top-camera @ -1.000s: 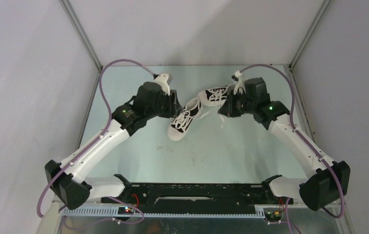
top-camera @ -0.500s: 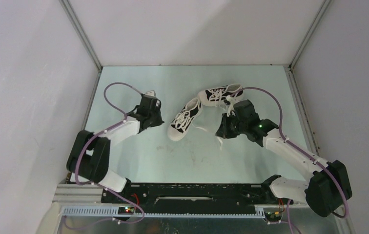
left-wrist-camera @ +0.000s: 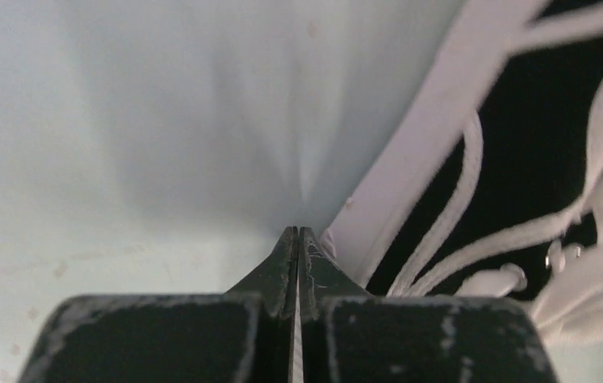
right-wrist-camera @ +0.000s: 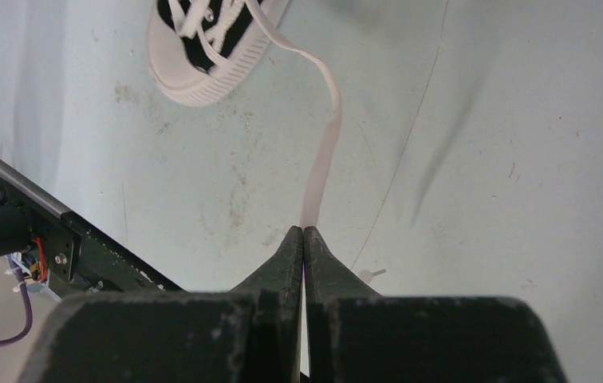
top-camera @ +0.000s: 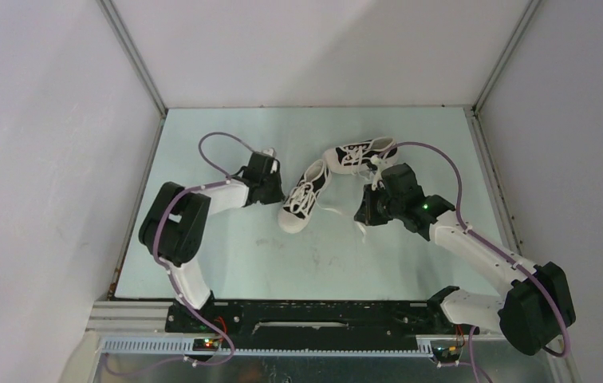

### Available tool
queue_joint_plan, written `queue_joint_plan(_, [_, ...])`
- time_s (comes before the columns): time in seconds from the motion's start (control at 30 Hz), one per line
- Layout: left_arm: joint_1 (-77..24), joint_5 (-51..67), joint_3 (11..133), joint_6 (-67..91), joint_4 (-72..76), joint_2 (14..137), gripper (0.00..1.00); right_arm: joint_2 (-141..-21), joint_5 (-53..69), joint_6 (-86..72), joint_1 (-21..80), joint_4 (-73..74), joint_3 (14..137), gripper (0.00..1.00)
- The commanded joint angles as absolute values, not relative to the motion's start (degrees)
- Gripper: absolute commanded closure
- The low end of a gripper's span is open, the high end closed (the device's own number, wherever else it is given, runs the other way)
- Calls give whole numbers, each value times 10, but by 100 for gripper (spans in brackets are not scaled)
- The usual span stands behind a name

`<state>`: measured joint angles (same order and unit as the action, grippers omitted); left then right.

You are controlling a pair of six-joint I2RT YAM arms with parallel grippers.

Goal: Tie the shoes

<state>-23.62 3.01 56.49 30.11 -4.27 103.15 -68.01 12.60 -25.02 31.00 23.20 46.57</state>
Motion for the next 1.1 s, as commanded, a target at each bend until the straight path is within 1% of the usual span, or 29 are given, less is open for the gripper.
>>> queue_joint_plan(0.0, [-274,68,510,318,-52,980,100,-668,115,-243,312,211,462,100])
queue_joint_plan(0.2, [-310,70,451,334,-43,901,100,-668,114,-240,310,212,462,100])
queue_joint_plan(0.3, [-314,67,437,335,-41,881,100,-666,115,-239,308,213,462,100])
queue_joint_plan(0.43, [-329,18,430,300,-56,823,100,-660,108,-236,307,221,462,100])
queue_joint_plan(0.5, [-333,5,426,286,-55,788,96,-657,105,-234,305,225,462,100])
queue_joint_plan(0.57, [-334,3,422,279,-42,762,80,-657,104,-231,304,226,462,100])
queue_joint_plan(0.6, [-334,6,422,277,-32,751,65,-657,105,-231,304,226,462,100])
queue_joint_plan(0.67, [-334,23,426,267,-14,746,54,-659,105,-232,304,227,462,100])
queue_joint_plan(0.7, [-334,28,434,262,-11,748,52,-659,105,-232,304,227,462,100])
queue_joint_plan(0.77, [-336,46,451,256,-5,762,51,-660,107,-233,304,226,462,100])
queue_joint_plan(0.9, [-347,55,483,254,-6,804,51,-659,106,-233,303,225,462,100])
queue_joint_plan(1.07, [-365,32,511,256,-29,839,53,-657,107,-233,300,226,462,100])
